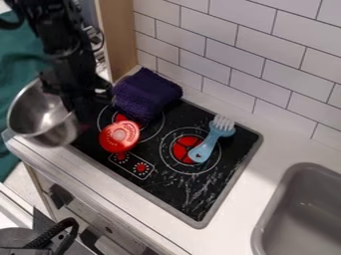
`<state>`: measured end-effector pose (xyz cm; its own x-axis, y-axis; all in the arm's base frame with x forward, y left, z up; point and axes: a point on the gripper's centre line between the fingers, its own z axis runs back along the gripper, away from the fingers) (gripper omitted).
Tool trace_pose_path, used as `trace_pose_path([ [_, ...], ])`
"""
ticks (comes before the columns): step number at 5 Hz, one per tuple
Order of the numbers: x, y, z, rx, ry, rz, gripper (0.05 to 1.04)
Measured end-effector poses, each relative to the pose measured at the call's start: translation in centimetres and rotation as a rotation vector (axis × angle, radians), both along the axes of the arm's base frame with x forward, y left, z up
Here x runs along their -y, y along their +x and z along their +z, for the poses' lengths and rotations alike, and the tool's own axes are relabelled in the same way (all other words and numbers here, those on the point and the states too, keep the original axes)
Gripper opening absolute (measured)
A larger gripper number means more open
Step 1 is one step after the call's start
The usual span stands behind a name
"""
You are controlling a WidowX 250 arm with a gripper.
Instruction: Move the pan from the top left of the burner to the bottom left of the burner
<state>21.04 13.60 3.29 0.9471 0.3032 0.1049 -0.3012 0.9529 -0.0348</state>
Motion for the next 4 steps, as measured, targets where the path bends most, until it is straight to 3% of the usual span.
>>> trace_pose_path([
  [1, 0.0, 0.2, -1.8, -0.011, -0.021, -0.008, 0.054],
  [2, -0.7, 0.8, -3.1, -0.023, -0.011, -0.004, 0.054],
  [3, -1.7, 1.7, -3.8, -0.052, 0.002, -0.004, 0.054],
  [4, -2.5, 2.5, -4.0, -0.047, 0.016, -0.005, 0.054],
])
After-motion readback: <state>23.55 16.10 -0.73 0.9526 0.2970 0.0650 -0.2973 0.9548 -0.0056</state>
